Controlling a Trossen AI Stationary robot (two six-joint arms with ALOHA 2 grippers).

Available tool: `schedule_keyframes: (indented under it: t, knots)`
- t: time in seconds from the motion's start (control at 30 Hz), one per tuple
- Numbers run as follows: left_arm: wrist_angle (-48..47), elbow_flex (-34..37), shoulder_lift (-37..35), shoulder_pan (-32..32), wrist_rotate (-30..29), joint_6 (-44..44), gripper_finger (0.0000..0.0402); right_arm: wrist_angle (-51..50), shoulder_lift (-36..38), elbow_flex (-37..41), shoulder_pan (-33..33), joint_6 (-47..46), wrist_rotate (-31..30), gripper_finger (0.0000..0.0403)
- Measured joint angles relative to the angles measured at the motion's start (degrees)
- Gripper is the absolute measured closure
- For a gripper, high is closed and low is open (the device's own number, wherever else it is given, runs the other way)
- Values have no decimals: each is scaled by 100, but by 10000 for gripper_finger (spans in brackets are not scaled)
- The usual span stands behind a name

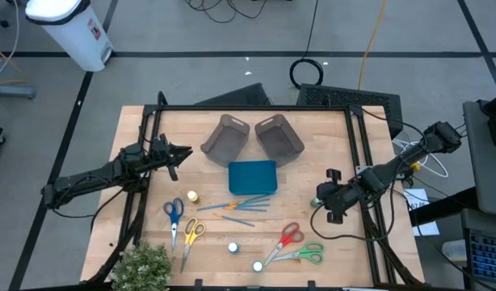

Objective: Pick & Place Paint Supplies
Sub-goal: Put the green paint bottle into the right black bin

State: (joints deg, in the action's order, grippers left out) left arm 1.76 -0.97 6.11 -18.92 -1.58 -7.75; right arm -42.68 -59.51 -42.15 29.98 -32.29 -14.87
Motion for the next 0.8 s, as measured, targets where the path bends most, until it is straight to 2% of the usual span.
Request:
schedule_keyframes:
  t: [0.23,0.4,0.57,0.8]
  knots:
    - [0,0,0,-2,0,0,321,837,0,-4,-196,179,-2,283]
    - [0,0,0,-1,0,0,321,1606,-2,-104,-493,637,14,297]
    - [0,0,0,0,0,0,321,1915,-2,-661,-842,1169,13,297]
    - [0,0,0,0,0,0,321,1859,-192,-1849,-1533,1868,39,297]
